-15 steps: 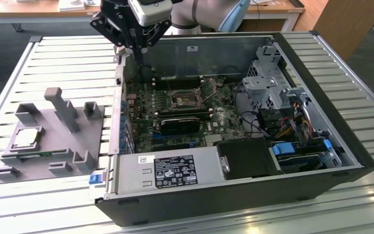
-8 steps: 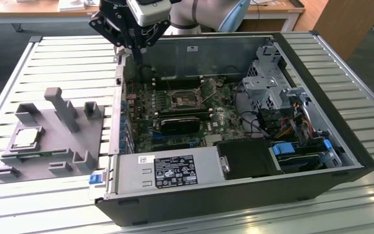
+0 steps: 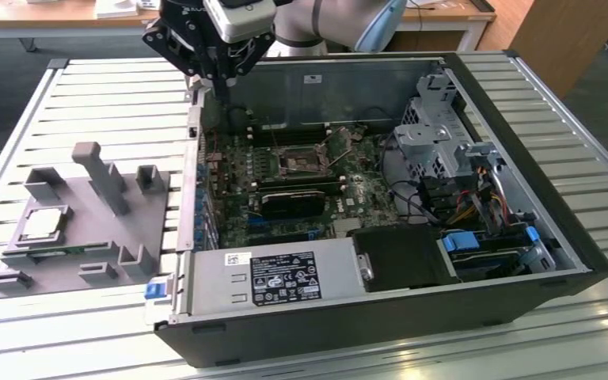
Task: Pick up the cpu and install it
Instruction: 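Reach for the cpu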
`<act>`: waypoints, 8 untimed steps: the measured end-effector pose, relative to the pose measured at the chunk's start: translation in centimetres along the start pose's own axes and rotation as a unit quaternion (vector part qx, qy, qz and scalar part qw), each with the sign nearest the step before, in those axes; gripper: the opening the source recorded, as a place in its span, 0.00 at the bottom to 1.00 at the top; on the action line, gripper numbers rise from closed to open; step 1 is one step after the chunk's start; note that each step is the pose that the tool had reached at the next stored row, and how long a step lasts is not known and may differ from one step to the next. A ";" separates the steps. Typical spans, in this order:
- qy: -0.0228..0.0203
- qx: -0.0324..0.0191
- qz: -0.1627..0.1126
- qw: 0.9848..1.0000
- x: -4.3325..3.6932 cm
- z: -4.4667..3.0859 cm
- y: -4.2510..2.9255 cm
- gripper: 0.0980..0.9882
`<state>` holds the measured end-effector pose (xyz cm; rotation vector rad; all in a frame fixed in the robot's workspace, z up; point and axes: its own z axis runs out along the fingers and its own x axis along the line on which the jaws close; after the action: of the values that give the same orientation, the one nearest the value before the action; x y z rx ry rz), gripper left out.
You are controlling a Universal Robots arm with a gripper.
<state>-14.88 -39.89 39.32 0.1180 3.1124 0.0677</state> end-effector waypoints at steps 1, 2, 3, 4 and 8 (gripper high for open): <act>0.000 0.000 0.000 1.000 0.02 0.00 0.00 0.01; 0.000 0.000 0.000 1.000 0.04 0.00 0.00 0.01; 0.000 0.000 0.000 1.000 0.06 -0.01 0.00 0.01; 0.000 0.000 0.000 1.000 0.09 0.00 -0.01 0.01; 0.000 0.000 0.000 1.000 0.19 -0.01 -0.01 0.01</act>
<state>-15.07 -39.89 39.32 0.1180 3.1125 0.0676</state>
